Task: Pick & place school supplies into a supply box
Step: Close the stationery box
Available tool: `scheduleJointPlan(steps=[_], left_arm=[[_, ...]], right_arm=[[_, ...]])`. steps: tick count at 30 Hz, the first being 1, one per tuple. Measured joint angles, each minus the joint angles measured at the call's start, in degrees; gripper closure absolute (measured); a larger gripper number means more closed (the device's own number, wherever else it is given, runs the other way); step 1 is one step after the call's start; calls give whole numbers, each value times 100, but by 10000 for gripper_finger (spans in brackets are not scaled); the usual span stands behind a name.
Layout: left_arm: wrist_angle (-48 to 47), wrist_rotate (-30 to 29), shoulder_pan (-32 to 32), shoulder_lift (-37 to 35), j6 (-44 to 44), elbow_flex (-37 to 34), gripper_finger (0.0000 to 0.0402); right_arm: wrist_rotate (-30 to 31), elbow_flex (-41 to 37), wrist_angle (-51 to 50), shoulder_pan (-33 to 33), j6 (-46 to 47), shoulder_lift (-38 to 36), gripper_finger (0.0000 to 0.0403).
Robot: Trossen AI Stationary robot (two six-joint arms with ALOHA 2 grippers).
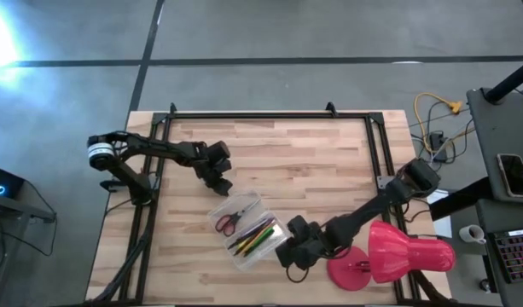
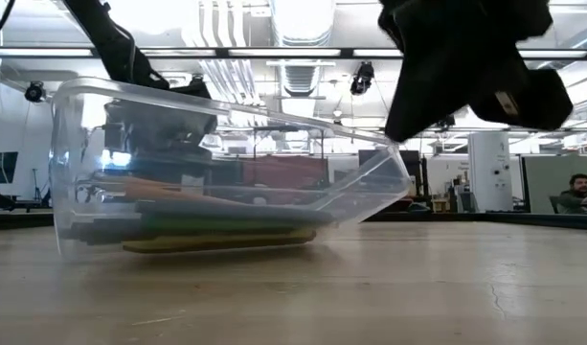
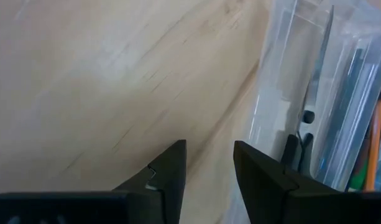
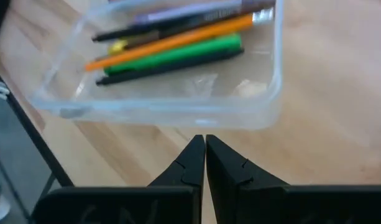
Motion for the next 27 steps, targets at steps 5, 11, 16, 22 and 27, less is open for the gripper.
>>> scheduleJointPlan(steps=[5,11,16,22,27], left_arm=[[69,-49,4,-26,4,-134,281],[58,-147,33,-41,122,-182,281],[50,-179,35,-36,148,-200,281],[18,-212,37,-34,102,-190,281],[-1,-175,39,-32,89,-178,281]], right_arm=[[523,178,-444,14,-230,-116,394],[1153,354,-457,41,-618,-95,394],[988,176,-20,-24,-796,101,394],[1036,55,283,3,-776,236,394],[1129,-87,386,70,-637,238,394]])
